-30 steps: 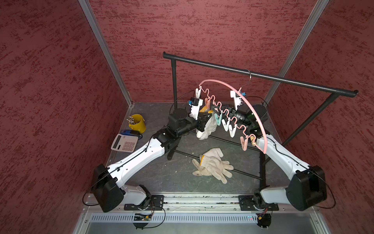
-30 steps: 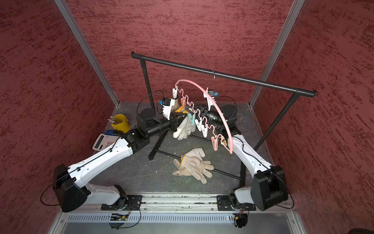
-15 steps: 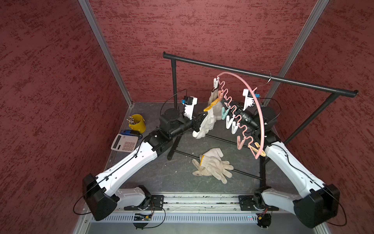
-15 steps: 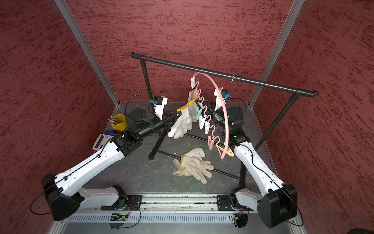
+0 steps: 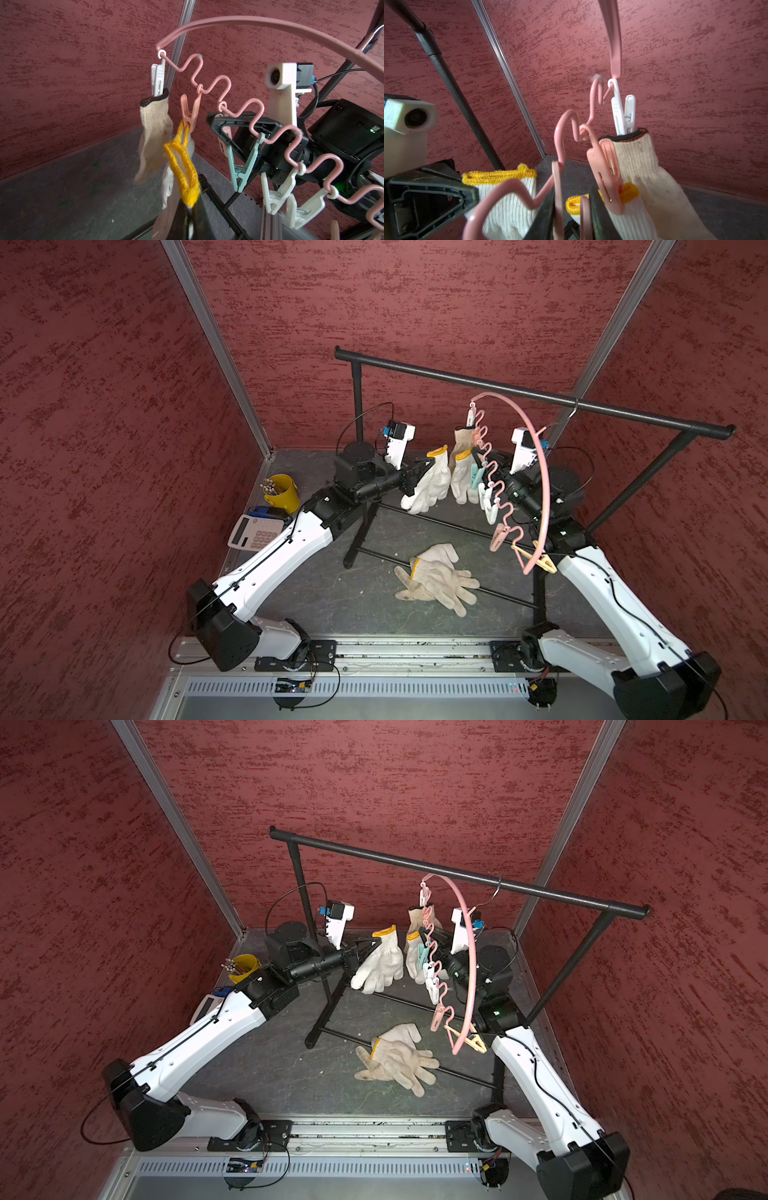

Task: Clip the gloves onto a hanger to dry
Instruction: Adjust the hanger on the clothesline.

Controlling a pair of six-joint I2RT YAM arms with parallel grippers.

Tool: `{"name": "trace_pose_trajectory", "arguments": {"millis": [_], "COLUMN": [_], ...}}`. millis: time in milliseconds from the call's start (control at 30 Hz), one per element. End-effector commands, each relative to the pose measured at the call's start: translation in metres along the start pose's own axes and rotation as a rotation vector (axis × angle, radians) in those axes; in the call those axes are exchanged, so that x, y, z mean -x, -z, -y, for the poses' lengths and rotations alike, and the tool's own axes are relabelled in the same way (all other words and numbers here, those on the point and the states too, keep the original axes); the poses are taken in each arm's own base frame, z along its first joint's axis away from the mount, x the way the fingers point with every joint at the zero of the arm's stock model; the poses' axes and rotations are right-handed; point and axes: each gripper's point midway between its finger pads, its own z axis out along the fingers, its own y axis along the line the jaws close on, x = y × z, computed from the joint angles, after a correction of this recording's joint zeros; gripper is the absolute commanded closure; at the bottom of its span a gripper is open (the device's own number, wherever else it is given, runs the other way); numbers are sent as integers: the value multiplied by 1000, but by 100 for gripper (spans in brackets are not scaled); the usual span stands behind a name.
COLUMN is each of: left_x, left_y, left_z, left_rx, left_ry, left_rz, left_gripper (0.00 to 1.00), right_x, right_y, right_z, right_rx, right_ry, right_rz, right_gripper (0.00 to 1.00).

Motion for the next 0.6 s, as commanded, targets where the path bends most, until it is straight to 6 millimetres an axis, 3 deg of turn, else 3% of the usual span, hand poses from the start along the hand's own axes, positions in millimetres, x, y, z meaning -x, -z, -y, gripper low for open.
{"name": "trace_pose_trajectory", "arguments": {"millis": [0, 167, 367, 567], "left_x": [-2, -10, -12, -13], "left_y": [-4, -9, -14, -16], "left_z": [12, 20, 28, 32], "left_rx": [-40, -48, -44, -33], "left_ry": [-8, 4, 5, -5], "left_rz": [-18, -38, -38, -43], "left_gripper": [100, 100, 100, 100], "right_x": [-9, -22, -10, 6], "right_y": [5, 7, 17, 30], "right_z": [7, -2, -20, -21], "right_rx": [-32, 41, 123, 83], "right_ry": [6, -45, -70, -78], "right_rz": [-16, -38, -50, -65], "right_gripper": [77, 66, 37, 20]}}
